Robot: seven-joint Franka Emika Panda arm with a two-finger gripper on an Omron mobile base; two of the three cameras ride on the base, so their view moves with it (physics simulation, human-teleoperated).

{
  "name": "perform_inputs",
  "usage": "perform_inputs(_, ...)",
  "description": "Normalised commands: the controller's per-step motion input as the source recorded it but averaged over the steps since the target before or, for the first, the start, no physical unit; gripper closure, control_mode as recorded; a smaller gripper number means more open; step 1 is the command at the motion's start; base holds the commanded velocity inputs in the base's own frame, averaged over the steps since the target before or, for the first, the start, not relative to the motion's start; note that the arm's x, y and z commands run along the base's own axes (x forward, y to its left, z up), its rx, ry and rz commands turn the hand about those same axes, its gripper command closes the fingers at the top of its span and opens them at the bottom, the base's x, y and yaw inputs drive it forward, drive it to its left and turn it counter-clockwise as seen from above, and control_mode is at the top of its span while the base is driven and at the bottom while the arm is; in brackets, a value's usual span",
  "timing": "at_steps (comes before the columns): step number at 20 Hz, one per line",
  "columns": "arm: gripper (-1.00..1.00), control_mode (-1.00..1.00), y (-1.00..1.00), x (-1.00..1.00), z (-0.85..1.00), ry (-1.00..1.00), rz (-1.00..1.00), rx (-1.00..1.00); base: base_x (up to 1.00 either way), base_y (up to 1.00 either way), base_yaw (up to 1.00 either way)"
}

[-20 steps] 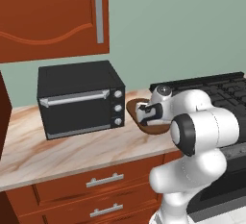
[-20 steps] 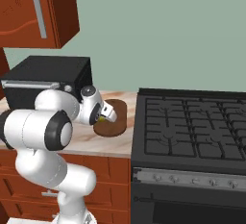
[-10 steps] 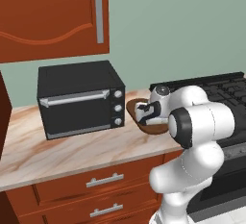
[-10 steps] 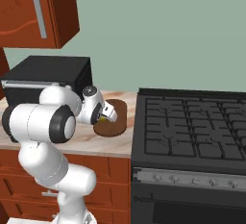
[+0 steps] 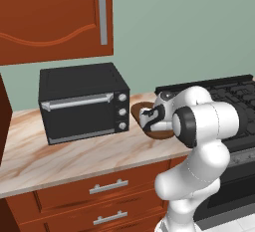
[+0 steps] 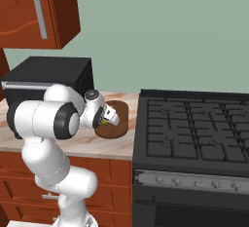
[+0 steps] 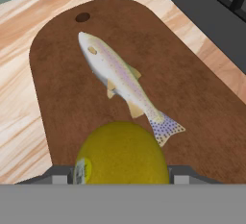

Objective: Retrieve a lemon from the fridge and place it on the cutting board with the fish.

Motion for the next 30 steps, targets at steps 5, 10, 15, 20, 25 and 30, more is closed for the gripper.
perform_inputs(5,-1.00,-1.00,0.00,0.01,-0.02,0.00,0.00,0.00,0.00,0.00,0.00)
perform_inputs(10,-1.00,-1.00,0.00,0.00,0.00,0.00,0.00,0.00,0.00,0.00,0.00)
perform_inputs(15,-1.00,-1.00,0.00,0.00,0.00,0.00,0.00,0.00,0.00,0.00,0.00)
perform_inputs(20,-1.00,-1.00,0.00,0.00,0.00,0.01,0.00,0.00,0.00,0.00,0.00)
perform_inputs(25,-1.00,-1.00,0.00,0.00,0.14,0.13,-0.02,0.00,0.00,0.00,0.00)
perform_inputs(30,-1.00,-1.00,0.00,-0.02,0.75,0.13,-0.03,0.00,0.00,0.00,0.00)
